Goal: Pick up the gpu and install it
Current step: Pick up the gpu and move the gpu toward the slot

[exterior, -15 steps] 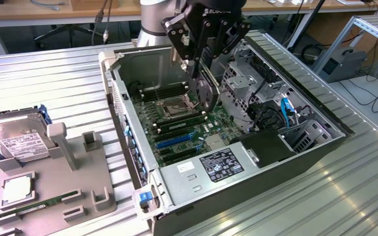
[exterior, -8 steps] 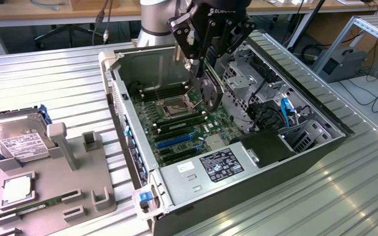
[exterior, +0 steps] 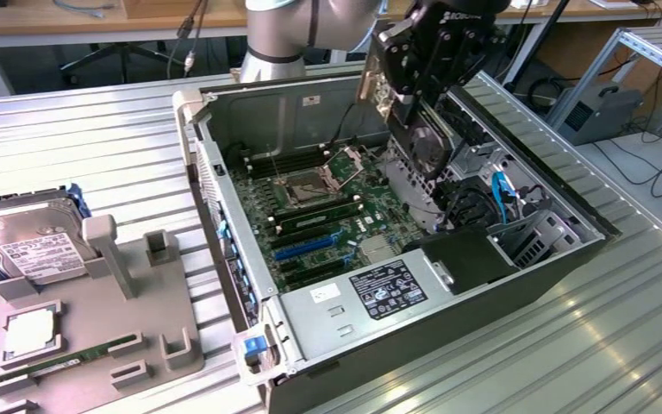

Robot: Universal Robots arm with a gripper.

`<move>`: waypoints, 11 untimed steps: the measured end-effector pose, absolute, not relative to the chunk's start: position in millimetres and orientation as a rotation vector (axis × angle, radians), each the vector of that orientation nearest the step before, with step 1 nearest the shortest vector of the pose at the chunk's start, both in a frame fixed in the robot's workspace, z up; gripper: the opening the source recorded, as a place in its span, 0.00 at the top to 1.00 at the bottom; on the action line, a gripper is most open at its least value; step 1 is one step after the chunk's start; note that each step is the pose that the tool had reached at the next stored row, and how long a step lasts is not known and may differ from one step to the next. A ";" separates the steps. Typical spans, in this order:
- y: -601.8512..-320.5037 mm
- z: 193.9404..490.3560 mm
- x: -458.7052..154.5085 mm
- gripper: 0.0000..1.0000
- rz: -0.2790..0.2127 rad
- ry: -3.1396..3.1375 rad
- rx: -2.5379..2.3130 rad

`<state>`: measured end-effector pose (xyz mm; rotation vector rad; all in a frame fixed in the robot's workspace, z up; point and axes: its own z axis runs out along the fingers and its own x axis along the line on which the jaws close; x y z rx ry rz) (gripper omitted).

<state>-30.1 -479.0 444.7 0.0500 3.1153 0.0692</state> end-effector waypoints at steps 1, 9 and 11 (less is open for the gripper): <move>-479.0 444.8 -21.8 0.73 0.069 3.115 0.050; -478.9 444.7 28.2 0.73 0.069 3.115 0.050; -478.9 444.8 38.3 0.73 0.069 3.115 0.050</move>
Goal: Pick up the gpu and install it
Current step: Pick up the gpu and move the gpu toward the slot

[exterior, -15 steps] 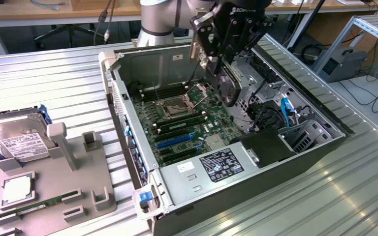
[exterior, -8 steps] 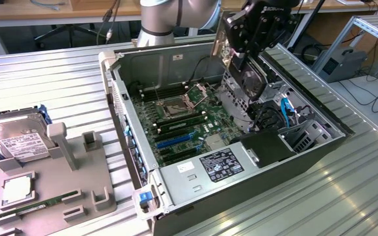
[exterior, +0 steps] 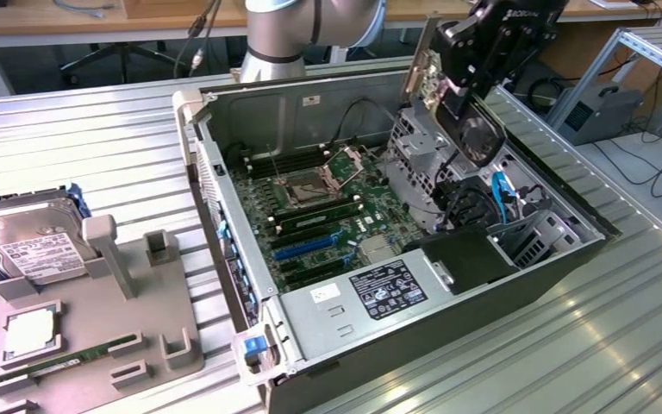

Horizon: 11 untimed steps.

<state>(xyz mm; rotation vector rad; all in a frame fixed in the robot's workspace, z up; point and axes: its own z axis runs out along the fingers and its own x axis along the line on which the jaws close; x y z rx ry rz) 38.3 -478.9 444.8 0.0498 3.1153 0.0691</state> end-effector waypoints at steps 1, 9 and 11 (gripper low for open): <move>-478.9 444.7 42.4 0.73 0.069 3.115 0.050; -478.1 444.7 44.4 0.73 0.069 3.115 0.050; -476.5 444.8 44.4 0.73 0.069 3.115 0.050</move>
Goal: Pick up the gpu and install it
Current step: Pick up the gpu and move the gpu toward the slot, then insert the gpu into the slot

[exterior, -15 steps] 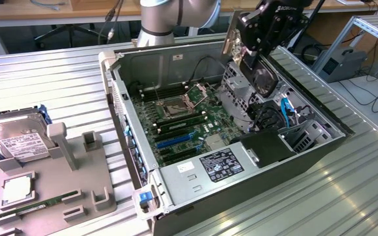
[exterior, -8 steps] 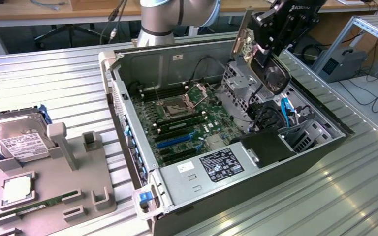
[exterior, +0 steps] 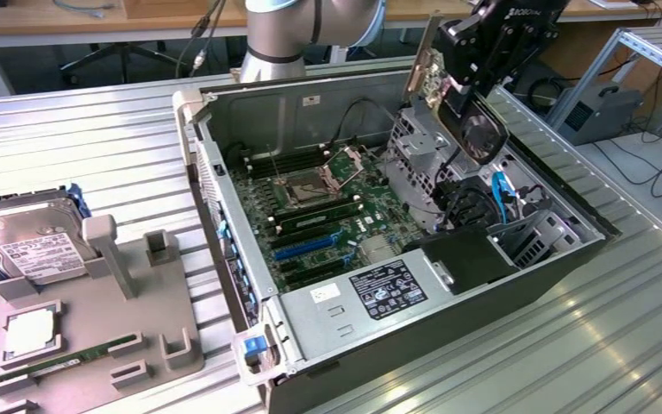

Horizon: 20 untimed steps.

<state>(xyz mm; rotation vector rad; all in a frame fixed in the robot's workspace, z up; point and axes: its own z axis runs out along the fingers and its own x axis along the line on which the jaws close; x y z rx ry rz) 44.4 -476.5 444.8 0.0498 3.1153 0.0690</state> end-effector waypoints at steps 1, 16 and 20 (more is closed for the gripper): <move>-475.5 444.7 44.4 0.73 0.069 3.115 0.050; -474.2 440.4 44.4 0.73 0.069 3.115 0.050; -474.2 440.4 44.4 0.73 0.069 3.115 0.050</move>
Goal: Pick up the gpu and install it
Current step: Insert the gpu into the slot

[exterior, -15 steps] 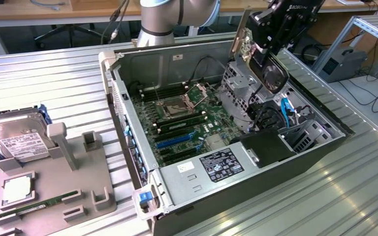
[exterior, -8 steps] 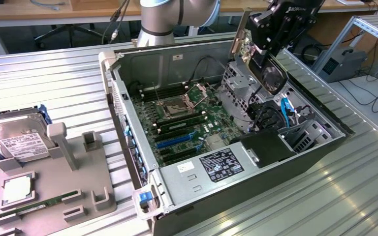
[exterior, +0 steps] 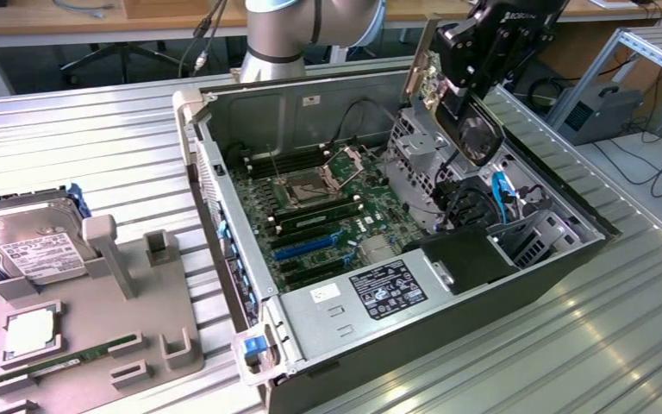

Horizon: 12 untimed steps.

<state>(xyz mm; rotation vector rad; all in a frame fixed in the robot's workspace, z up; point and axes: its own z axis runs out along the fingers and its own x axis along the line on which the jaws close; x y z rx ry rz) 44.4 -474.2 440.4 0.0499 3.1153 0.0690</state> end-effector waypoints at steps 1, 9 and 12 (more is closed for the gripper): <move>-474.2 440.4 44.4 0.73 0.069 3.115 0.050; -474.2 440.4 44.3 0.73 0.071 3.116 -0.081; -474.3 440.4 44.3 0.73 0.069 3.112 -0.214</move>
